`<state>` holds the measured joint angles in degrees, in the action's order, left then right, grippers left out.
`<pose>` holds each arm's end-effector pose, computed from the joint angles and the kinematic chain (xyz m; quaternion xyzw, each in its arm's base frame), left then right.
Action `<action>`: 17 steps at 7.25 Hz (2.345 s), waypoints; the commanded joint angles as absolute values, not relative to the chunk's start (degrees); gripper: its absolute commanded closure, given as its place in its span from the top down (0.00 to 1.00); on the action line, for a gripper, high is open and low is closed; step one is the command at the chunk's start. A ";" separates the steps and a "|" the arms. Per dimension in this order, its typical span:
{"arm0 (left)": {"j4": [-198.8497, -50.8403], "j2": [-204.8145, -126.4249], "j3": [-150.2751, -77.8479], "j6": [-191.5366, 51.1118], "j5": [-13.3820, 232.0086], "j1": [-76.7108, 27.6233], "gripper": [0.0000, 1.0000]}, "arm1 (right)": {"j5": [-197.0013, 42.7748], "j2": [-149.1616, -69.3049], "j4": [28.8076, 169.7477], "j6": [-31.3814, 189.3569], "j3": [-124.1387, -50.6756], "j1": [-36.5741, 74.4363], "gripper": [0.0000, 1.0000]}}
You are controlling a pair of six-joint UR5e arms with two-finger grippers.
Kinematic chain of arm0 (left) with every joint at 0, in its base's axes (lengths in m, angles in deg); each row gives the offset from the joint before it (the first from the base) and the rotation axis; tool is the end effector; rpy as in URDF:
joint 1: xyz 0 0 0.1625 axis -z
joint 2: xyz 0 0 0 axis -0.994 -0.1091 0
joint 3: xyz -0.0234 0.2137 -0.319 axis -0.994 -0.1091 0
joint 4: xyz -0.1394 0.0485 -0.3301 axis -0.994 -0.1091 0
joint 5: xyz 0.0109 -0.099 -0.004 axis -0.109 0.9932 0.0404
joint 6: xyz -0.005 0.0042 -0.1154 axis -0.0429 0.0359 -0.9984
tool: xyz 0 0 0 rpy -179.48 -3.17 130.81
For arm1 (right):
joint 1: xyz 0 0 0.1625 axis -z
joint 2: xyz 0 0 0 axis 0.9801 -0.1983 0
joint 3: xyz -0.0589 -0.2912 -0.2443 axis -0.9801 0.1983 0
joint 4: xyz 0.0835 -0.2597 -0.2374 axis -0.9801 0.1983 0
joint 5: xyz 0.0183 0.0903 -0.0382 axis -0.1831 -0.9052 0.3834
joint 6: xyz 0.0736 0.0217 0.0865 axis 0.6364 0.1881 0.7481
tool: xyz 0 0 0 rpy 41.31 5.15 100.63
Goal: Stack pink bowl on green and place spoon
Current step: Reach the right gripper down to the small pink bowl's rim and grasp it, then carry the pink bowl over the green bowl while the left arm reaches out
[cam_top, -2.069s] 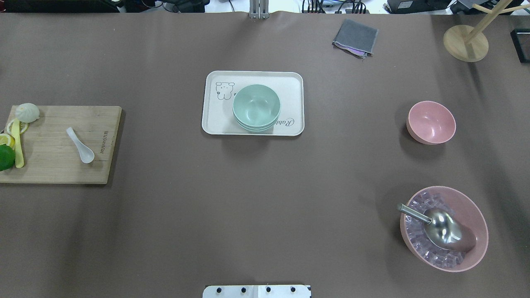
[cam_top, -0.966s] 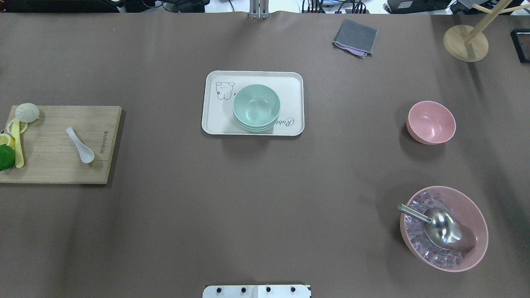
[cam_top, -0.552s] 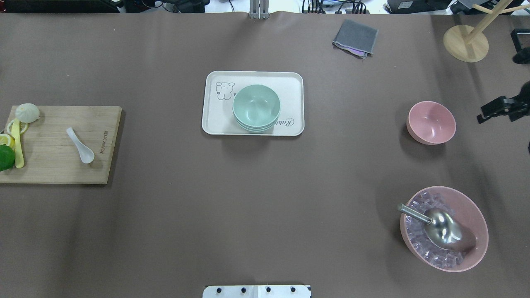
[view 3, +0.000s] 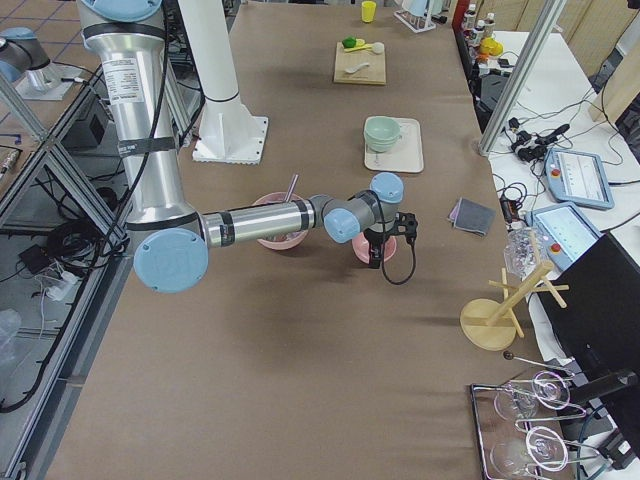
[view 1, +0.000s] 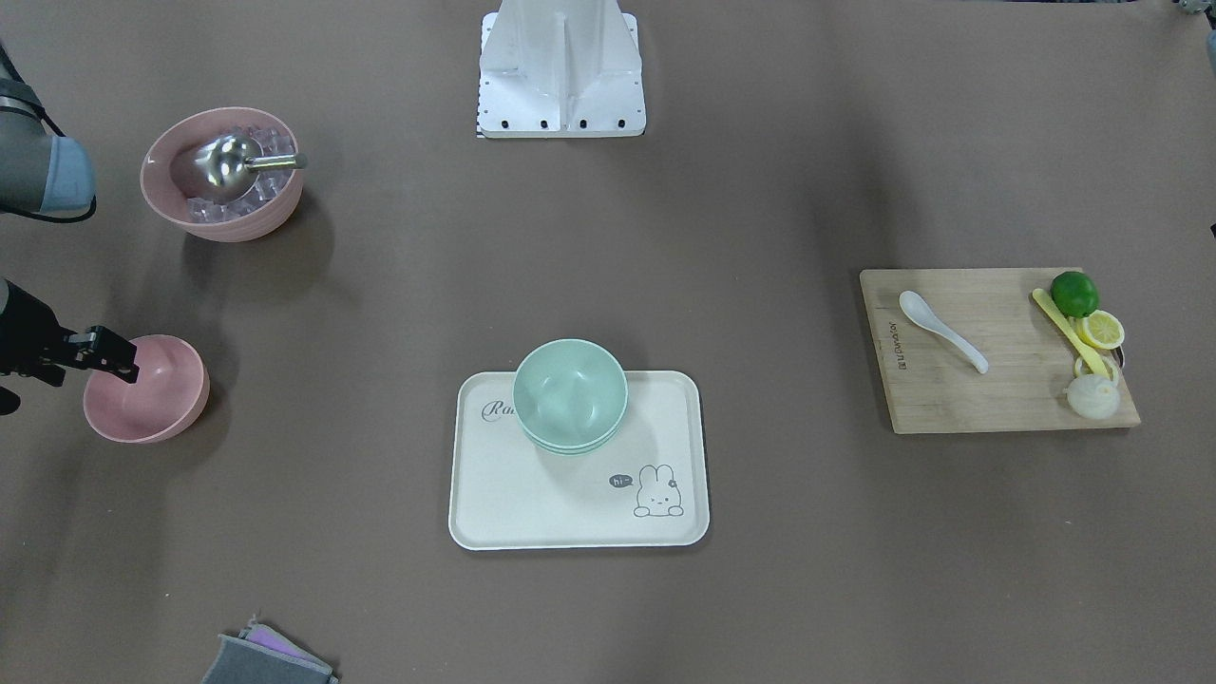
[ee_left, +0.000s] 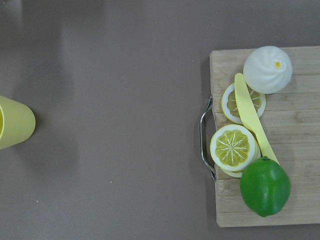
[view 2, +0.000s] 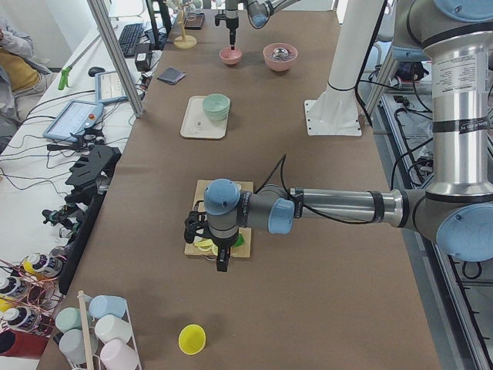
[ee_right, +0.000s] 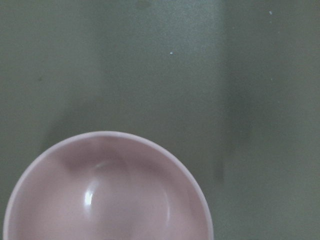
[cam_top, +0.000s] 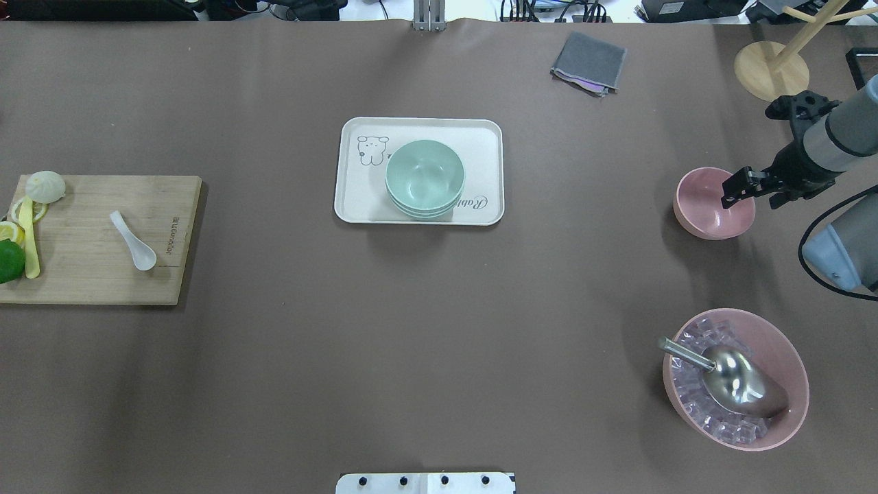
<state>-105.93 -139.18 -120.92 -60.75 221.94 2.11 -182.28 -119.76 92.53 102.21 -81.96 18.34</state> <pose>-0.0235 -0.4036 0.6063 0.0364 0.3792 0.0184 0.9244 -0.2087 -0.4893 0.5353 0.0008 -0.3876 0.0032 0.9218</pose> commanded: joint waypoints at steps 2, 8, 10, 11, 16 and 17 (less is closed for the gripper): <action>-105.86 -140.31 -120.83 -62.95 221.81 2.04 0.98 | -182.67 -118.53 92.58 102.56 -79.40 18.62 0.01; -105.86 -143.20 -121.53 -69.50 222.25 -0.57 0.97 | -186.53 -111.90 93.63 117.32 -82.74 18.96 0.00; -106.04 -148.02 -121.53 -90.19 221.99 -9.00 0.98 | -186.63 -103.88 93.55 135.10 -84.22 23.87 0.00; -106.47 -149.70 -121.44 -96.99 221.90 -12.08 0.98 | -182.89 -99.50 93.55 143.09 -84.76 27.81 0.00; -109.19 -155.08 -117.06 -108.48 221.72 -19.31 0.97 | -172.59 -82.95 93.55 157.49 -74.94 37.15 0.00; -109.29 -155.25 -116.35 -108.48 221.81 -19.75 0.97 | -172.57 -82.58 93.37 158.54 -74.92 37.17 0.00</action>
